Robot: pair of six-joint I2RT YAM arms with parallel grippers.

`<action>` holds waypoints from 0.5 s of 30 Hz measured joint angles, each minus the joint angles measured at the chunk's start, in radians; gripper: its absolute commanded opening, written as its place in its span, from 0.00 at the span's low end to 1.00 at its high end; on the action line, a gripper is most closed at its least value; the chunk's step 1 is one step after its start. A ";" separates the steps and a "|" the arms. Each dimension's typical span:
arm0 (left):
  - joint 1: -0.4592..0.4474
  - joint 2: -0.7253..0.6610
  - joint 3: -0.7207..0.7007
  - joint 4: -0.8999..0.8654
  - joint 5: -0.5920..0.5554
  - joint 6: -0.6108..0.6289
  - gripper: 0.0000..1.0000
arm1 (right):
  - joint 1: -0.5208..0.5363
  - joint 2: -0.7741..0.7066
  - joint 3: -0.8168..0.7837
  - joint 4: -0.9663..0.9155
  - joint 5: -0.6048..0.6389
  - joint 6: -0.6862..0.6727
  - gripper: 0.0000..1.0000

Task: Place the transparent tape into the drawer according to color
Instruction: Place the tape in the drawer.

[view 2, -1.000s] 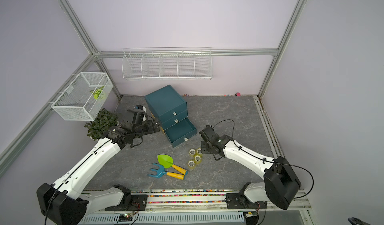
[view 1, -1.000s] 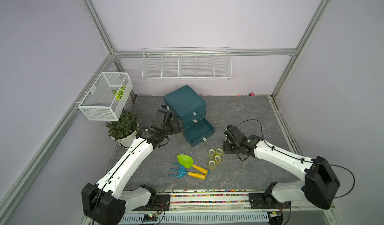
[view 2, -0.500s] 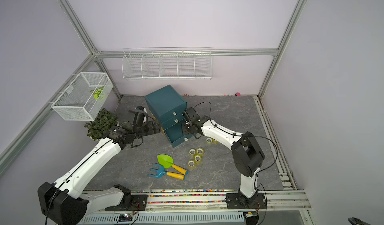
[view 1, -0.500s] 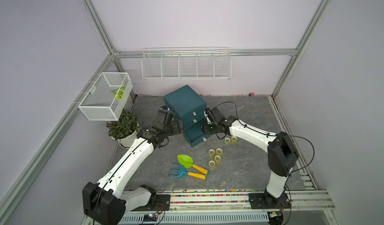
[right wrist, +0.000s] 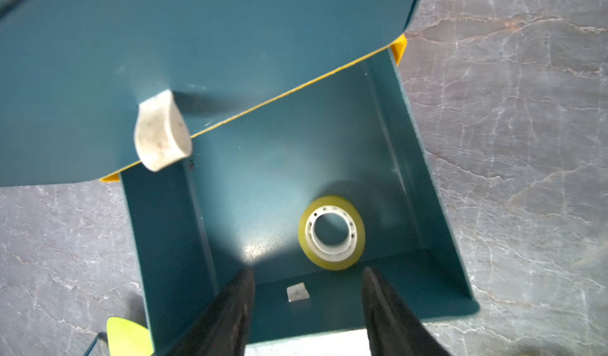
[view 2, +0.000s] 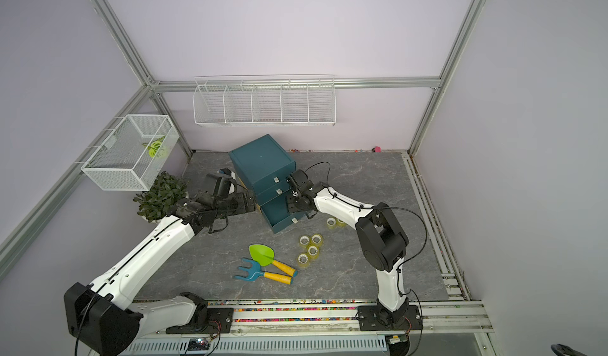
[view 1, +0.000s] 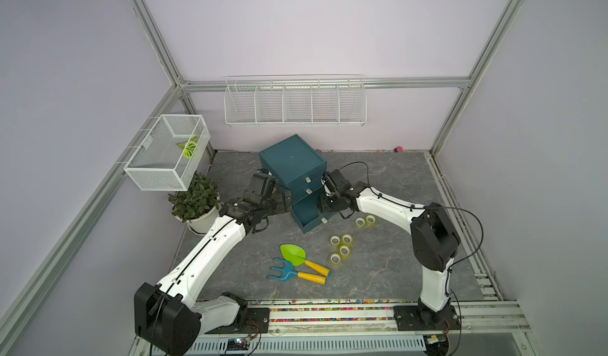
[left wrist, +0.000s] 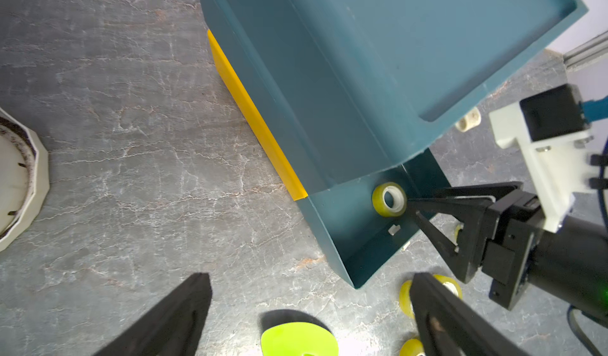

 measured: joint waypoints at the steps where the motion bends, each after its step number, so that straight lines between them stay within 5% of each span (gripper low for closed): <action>1: -0.001 0.000 0.000 0.000 0.004 0.000 1.00 | 0.000 -0.012 -0.011 0.005 0.002 0.003 0.58; 7: -0.064 0.000 0.032 -0.011 0.011 0.002 1.00 | 0.000 -0.212 -0.149 0.028 0.027 0.022 0.57; 15: -0.282 0.081 0.124 -0.004 0.014 -0.009 1.00 | -0.017 -0.544 -0.463 0.066 0.114 0.109 0.57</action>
